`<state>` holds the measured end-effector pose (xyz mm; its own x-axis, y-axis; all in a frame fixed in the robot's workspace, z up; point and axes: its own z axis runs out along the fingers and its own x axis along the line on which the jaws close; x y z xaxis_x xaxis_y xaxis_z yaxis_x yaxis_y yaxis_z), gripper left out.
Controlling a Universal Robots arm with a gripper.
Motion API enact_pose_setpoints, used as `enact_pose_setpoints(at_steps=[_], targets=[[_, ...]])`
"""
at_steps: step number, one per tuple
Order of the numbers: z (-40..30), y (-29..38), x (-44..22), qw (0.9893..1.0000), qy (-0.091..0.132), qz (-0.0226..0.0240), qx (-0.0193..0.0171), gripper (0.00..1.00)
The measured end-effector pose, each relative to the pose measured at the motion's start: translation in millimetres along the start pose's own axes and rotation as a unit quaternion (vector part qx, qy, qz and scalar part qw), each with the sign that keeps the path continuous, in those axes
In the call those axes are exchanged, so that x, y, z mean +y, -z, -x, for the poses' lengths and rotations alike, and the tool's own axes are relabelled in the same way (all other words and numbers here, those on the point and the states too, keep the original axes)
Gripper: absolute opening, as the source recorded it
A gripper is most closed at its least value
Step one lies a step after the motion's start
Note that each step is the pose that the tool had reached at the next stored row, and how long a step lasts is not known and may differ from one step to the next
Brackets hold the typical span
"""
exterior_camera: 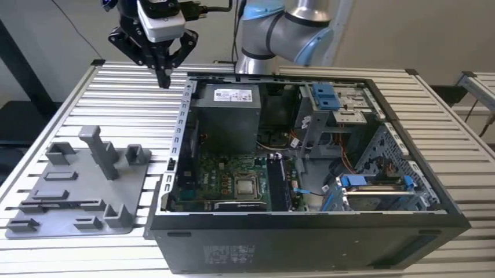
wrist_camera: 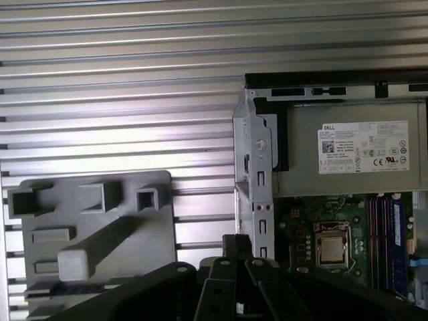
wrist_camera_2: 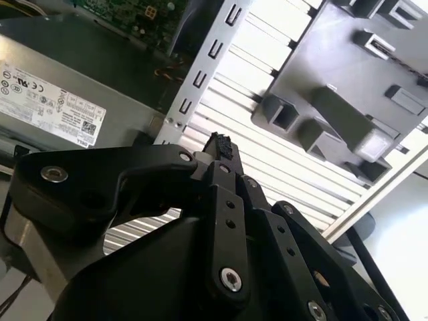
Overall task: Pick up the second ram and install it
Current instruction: 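Reach for the second ram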
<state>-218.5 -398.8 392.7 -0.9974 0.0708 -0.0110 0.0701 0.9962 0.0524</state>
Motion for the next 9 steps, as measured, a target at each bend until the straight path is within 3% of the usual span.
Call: enact_pose_setpoints(at_steps=[5, 9], targets=[[-13.1, 0.1, -0.9, 1.0, 0.0, 0.0002, 0.0005, 0.11], [-27.7, 0.3, -1.9, 1.0, 0.0, 0.0005, 0.0006, 0.11]])
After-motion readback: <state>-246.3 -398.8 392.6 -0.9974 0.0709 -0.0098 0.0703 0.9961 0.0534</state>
